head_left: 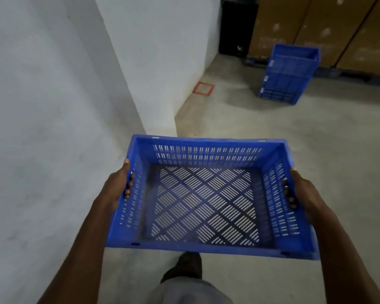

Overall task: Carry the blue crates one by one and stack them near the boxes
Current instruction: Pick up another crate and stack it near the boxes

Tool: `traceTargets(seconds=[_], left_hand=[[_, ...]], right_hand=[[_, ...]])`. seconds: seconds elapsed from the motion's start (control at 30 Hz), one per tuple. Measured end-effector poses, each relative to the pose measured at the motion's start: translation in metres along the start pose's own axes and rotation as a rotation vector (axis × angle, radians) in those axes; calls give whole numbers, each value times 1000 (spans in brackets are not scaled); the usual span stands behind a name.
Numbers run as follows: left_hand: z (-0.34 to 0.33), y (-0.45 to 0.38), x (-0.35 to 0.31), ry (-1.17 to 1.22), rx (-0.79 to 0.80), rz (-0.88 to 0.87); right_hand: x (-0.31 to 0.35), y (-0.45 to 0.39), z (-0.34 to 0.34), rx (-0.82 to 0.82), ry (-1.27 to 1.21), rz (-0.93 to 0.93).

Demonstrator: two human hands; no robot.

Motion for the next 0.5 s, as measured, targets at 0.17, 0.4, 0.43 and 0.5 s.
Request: traceTargets(seconds=[0.17,0.4,0.43,0.5], left_hand=[[-92,-75,-107,-77,114,-35],[-234,-152,-264,-209,221,-106],[-256,-163,-283,-215,230,-109],[-300,-182,-315,-233,242,-105]], right_hand=[[23,-84,24,-114,-63,-30],[46,-187,74,-265,-168,-64],[47,-206,83,-284,-180,-63],[48,-247,102,-330,-173,-71]])
Point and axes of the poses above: each hand's wrist, its own y-axis away from the middle knuckle, its own z-axis out of the back of the hand, x = y × z, the point moved 8 cm from there along -y, towards the middle knuckle, and after that the axes turned 15 degrees about z, right-handed, at the moved point
